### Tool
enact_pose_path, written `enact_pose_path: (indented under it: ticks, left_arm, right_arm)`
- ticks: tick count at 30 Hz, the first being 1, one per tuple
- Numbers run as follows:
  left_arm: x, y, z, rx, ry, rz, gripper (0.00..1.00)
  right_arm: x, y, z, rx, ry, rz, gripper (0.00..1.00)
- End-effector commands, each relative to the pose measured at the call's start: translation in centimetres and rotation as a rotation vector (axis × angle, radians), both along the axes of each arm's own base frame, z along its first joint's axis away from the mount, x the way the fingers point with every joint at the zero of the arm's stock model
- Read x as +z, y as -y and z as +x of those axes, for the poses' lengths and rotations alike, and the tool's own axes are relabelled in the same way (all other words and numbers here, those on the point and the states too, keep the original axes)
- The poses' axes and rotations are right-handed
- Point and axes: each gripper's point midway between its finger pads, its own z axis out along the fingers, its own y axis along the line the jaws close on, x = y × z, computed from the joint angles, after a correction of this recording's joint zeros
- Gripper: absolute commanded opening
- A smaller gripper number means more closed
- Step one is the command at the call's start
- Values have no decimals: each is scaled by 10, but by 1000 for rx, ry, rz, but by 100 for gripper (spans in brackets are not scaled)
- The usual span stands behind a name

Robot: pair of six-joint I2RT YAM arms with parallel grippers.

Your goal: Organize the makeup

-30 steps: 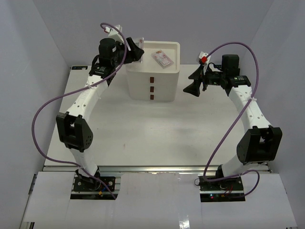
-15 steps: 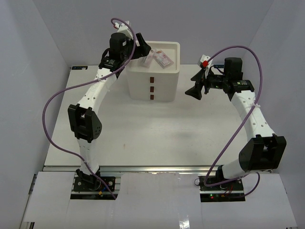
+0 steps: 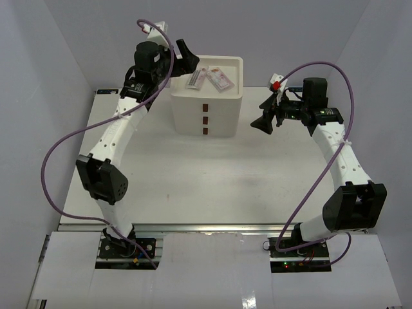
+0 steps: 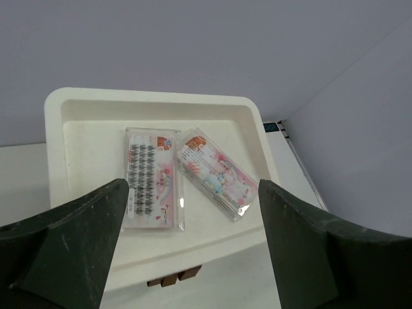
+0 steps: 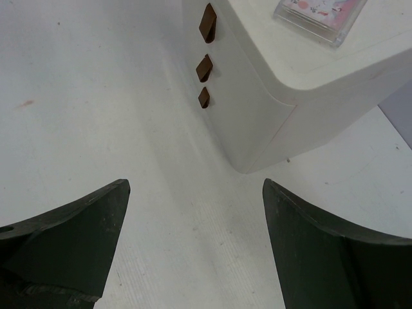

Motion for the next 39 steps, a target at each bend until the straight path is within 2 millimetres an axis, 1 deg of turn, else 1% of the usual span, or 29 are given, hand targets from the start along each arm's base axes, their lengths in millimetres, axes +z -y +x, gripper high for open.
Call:
enact_pose_path:
  ticks: [1, 2, 3, 4, 6, 7, 8, 9, 10, 11, 14, 19, 21, 23, 25, 31, 34, 37, 39]
  left_arm:
    - [47, -41, -66, 54, 119, 11, 98]
    - [42, -50, -77, 70, 116, 11, 98]
    - [32, -59, -92, 77, 101, 14, 98]
    - [23, -68, -103, 89, 83, 9, 98]
    - [6, -89, -114, 121, 37, -16, 98]
    - [-3, -96, -121, 123, 18, -24, 98]
    - [-21, -99, -129, 108, -19, -30, 98]
    - [-24, -103, -137, 106, -26, -40, 98]
    - [-23, -105, -145, 101, -19, -46, 98]
    - [-31, -105, -156, 80, -28, -46, 98]
    - [-45, -99, -176, 23, -44, -55, 98]
    - [-51, -93, -199, -35, -40, -62, 98]
    - [-50, -94, -207, -40, -26, -67, 98]
    - [-51, -93, -213, -50, -23, -74, 98]
    - [-54, -92, -216, -58, -29, -87, 98]
    - [-53, -88, -223, -83, -39, -116, 98]
    - [-54, -88, -229, -81, -42, -130, 98]
    - [-58, -90, -235, -74, -49, -142, 98]
    - [-57, -91, -240, -71, -46, -151, 98]
  right_arm:
    - [5, 6, 0, -46, 5, -10, 90]
    - [5, 6, -1, -45, 7, -11, 90]
    - [4, 7, -2, -50, 4, -12, 90]
    - [3, 8, -1, -64, -5, -13, 90]
    - [1, 10, 1, -108, -47, -5, 90]
    - [-1, 13, 3, -139, -66, -6, 90]
    - [-4, 19, 9, -195, -85, -16, 90]
    - [-5, 21, 11, -226, -103, -15, 90]
    - [-6, 24, 13, -254, -118, -16, 90]
    - [-9, 31, 16, -308, -130, -32, 90]
    - [-16, 44, 17, -404, -151, -59, 90]
    - [-18, 65, 14, -549, -160, -79, 90]
    - [-18, 76, 11, -614, -154, -91, 90]
    - [-22, 83, 7, -654, -150, -107, 90]
    - [-19, 94, 1, -701, -121, -124, 90]
    - [-27, 106, -20, -757, -102, -139, 90]
    - [-33, 112, -27, -781, -100, -150, 90]
    - [-36, 117, -34, -798, -92, -153, 90]
    - [-36, 118, -38, -803, -88, -149, 90]
